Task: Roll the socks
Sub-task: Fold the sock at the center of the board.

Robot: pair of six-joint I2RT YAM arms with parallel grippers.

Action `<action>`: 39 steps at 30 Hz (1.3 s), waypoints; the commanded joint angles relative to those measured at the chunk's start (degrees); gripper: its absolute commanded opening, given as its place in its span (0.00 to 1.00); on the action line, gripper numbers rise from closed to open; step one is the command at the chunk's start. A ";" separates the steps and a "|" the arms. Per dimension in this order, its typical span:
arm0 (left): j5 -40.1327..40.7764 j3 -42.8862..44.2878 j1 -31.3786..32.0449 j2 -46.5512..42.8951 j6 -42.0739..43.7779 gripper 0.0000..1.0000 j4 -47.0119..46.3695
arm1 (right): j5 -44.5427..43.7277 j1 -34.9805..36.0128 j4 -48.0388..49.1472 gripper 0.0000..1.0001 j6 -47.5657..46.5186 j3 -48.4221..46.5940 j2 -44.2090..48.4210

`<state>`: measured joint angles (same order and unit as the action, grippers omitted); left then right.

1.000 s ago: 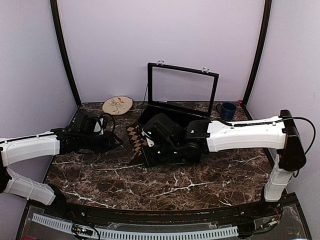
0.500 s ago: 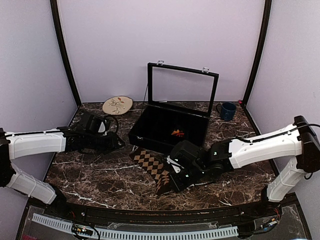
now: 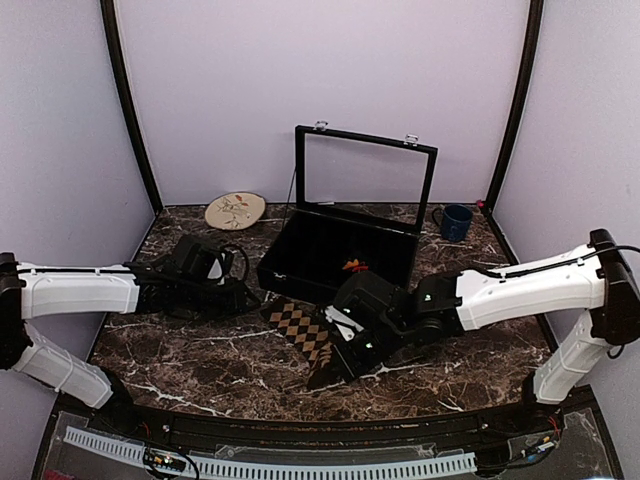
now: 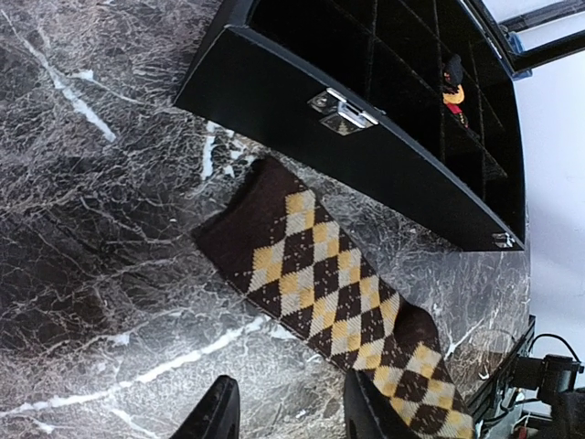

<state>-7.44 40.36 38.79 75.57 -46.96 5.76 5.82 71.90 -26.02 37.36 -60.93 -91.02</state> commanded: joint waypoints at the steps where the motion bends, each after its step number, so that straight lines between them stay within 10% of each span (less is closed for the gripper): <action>1: 1.43 -1.97 1.03 -0.34 -0.67 0.42 -2.15 | 0.50 0.00 -3.49 0.00 -2.64 -5.54 -2.54; 39: 4.94 -1.84 2.24 6.05 1.83 0.41 -7.12 | 6.27 -13.75 -11.99 0.00 -11.54 -39.55 -27.99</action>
<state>-3.79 38.94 40.77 82.76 -46.28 -1.67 10.55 58.89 -37.50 27.38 -96.68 -116.86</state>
